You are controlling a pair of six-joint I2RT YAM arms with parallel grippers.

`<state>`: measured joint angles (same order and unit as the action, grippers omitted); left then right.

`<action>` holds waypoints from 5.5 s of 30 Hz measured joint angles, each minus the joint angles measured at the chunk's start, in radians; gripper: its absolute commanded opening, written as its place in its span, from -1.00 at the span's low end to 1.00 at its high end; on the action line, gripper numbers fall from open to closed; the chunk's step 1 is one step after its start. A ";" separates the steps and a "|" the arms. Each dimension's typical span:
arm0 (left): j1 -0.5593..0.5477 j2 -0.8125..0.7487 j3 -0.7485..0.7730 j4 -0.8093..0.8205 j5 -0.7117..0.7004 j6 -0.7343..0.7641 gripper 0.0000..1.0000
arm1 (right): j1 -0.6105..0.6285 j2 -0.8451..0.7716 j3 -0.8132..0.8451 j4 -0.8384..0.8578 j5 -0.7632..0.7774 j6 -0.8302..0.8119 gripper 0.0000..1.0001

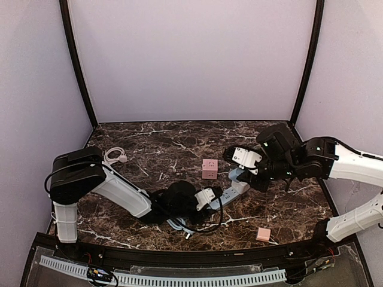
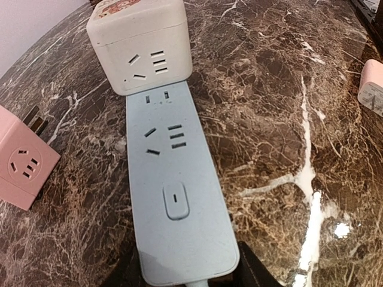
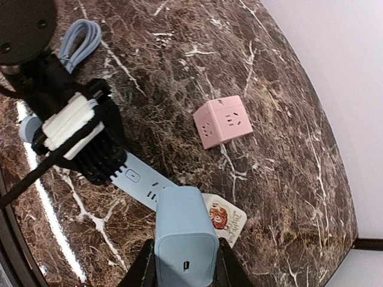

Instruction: Insert the plug

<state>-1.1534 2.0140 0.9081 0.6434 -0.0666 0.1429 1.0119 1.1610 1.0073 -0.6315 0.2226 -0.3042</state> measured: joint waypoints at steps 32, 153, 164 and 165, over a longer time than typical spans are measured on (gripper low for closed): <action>-0.007 -0.189 -0.308 0.097 0.327 -0.020 0.30 | 0.137 0.269 0.102 -0.155 -0.346 -0.324 -1.00; -0.012 -0.295 -0.494 0.227 0.217 -0.072 0.74 | 0.220 0.536 0.272 -0.278 -0.106 -0.271 -1.00; -0.013 -0.433 -0.550 0.246 0.147 -0.064 0.80 | 0.224 0.541 0.271 -0.299 -0.091 -0.270 -1.00; -0.013 -0.439 -0.554 0.245 0.139 -0.063 0.80 | 0.224 0.541 0.270 -0.299 -0.090 -0.270 -1.00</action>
<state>-1.1660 1.5745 0.3538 0.8883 0.0723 0.0799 1.2362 1.7016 1.2774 -0.9310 0.1322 -0.5747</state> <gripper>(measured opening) 0.898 0.247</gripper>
